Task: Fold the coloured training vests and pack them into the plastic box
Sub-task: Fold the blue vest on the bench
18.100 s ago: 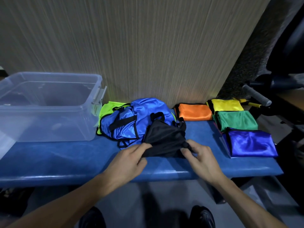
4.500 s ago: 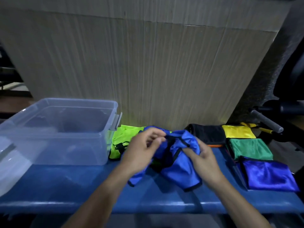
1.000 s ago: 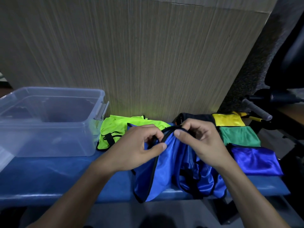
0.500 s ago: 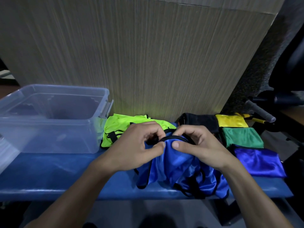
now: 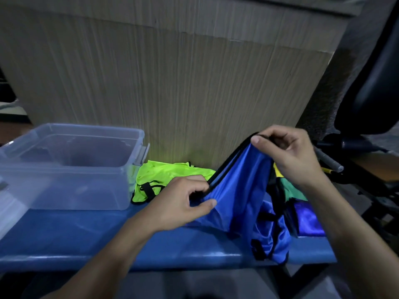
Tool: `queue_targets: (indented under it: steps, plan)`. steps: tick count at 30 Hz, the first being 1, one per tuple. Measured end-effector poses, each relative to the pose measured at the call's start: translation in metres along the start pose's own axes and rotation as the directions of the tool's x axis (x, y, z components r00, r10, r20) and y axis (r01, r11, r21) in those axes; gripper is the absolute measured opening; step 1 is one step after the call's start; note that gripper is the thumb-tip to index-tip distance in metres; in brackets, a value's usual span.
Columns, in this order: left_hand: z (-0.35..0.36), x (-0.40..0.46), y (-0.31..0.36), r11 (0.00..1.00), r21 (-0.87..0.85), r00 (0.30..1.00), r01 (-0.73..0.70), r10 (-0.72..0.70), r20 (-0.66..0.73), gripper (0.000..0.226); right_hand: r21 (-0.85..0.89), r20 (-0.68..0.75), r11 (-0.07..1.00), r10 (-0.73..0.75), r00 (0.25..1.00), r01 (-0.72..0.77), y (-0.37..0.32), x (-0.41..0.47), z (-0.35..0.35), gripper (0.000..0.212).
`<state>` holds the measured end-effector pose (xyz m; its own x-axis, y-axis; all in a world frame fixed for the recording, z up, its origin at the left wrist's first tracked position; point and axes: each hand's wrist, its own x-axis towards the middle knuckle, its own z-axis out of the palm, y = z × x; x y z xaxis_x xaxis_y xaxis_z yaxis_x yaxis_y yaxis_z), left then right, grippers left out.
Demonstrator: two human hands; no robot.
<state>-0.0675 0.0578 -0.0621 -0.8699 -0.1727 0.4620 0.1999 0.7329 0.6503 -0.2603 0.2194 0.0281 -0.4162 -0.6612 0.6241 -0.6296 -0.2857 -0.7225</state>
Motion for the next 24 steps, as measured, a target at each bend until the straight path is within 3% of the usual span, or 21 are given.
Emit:
queue_targets:
  steps: [4, 9, 12, 16, 17, 19, 21, 22, 24]
  plan:
    - [-0.012, -0.005, 0.009, 0.994, 0.099, 0.997, -0.053, 0.057, -0.046, 0.046, -0.024, -0.125, 0.998, -0.067, 0.990, 0.065, -0.039, 0.018, -0.021, 0.020]
    - [-0.051, -0.025, 0.029, 0.986, 0.150, 0.993, -0.076, 0.089, -0.080, 0.036, -0.026, -0.231, 0.993, -0.120, 0.966, 0.117, -0.075, 0.027, -0.037, 0.016]
    - [-0.081, -0.045, 0.036, 0.985, 0.170, 0.998, -0.014, 0.024, -0.056, 0.025, 0.058, -0.297, 0.990, -0.108, 0.949, 0.130, -0.096, 0.033, -0.040, 0.017]
    - [-0.130, -0.067, 0.062, 0.974, 0.213, 0.993, 0.078, -0.057, -0.102, 0.031, 0.161, -0.357, 0.974, -0.096, 0.929, 0.163, -0.129, 0.034, -0.046, 0.021]
    - [-0.144, -0.071, 0.079, 0.981, 0.178, 0.992, 0.073, -0.053, -0.112, 0.035, 0.191, -0.372, 0.968, -0.084, 0.924, 0.165, -0.137, 0.034, -0.048, 0.022]
    - [-0.170, -0.074, 0.114, 0.997, -0.076, 0.991, 0.015, -0.025, -0.134, 0.041, 0.318, -0.415, 0.930, -0.038, 0.909, 0.184, -0.152, 0.034, -0.058, 0.020]
    - [-0.192, -0.076, 0.156, 0.938, -0.346, 0.977, -0.032, -0.045, -0.210, 0.023, 0.455, -0.413, 0.873, 0.033, 0.910, 0.175, -0.163, 0.032, -0.068, 0.018]
    - [-0.201, -0.075, 0.173, 0.918, -0.394, 0.965, -0.054, -0.054, -0.257, 0.013, 0.511, -0.386, 0.844, 0.058, 0.921, 0.161, -0.167, 0.029, -0.071, 0.022]
    - [-0.219, -0.066, 0.190, 0.939, -0.342, 0.962, -0.044, -0.053, -0.267, 0.022, 0.576, -0.343, 0.807, 0.094, 0.935, 0.131, -0.167, 0.024, -0.073, 0.036]
